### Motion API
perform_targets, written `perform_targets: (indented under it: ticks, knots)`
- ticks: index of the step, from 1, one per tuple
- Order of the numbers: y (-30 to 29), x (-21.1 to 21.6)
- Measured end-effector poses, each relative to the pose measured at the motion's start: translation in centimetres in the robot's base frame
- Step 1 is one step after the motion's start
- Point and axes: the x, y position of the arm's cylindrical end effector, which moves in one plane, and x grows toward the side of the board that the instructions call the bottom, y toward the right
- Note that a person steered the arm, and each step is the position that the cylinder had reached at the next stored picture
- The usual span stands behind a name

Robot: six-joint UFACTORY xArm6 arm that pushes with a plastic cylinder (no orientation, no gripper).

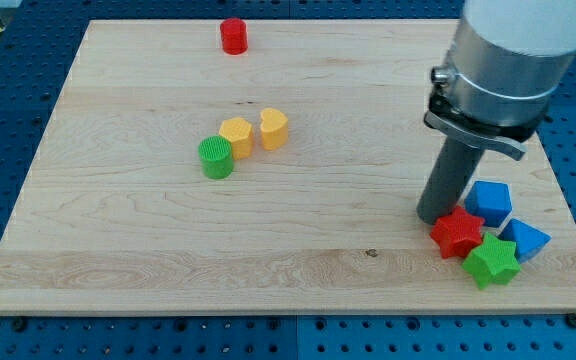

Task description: Move the red circle down a bit

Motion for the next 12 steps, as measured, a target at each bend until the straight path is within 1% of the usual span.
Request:
perform_targets:
  ticks: [1, 2, 5, 6, 7, 9, 10, 12]
  knots:
    - [-0.6, 0.4]
    - [-2.6, -5.0]
    - [-11.1, -24.7]
    - [-15.3, -29.9]
    - [-19.7, -34.0]
    - [-20.9, -33.6]
    - [-20.9, -31.7]
    - [-20.9, -30.7]
